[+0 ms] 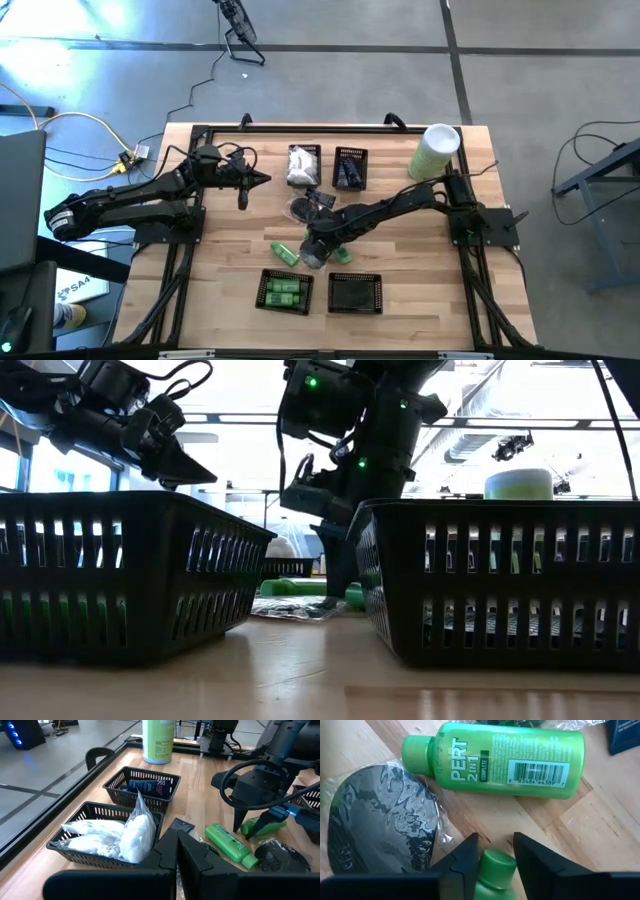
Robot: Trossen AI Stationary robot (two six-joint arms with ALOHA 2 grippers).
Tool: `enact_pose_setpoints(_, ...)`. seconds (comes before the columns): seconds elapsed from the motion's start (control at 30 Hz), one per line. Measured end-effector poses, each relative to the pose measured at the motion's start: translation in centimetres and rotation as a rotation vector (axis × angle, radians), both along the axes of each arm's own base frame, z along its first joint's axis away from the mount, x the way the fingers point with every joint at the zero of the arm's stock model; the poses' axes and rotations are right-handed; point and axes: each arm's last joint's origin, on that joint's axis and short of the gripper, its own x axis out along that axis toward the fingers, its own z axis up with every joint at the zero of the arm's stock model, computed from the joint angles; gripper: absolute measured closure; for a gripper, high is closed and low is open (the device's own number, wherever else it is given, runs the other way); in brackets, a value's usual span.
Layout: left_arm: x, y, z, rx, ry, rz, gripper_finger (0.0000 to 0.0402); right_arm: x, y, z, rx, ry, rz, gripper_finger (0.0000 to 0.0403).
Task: Pick & Place Travel size toiletries
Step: Put the green shampoo into the bottom left black bin
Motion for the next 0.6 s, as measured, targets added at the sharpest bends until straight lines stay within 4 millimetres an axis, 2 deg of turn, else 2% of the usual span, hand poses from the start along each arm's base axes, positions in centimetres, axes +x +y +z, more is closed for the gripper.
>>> enact_pose_setpoints(0.13, 0.0, 0.0, 0.0, 0.000, 0.000, 0.000, 0.0402, 0.0, 0.0, 0.0, 0.002, -0.001, 0.001, 0.0309)
enact_pose_setpoints(0.4, 0.0, 0.0, 0.0, 0.000, 0.000, 0.000, 0.0402, 0.0, 0.0, 0.0, 0.002, -0.001, 0.005, 0.0315)
enact_pose_setpoints(0.6, 0.0, 0.0, 0.0, 0.000, 0.000, 0.000, 0.0402, -0.3, -0.1, 1.4, -0.038, -0.027, 0.023, 0.0318)
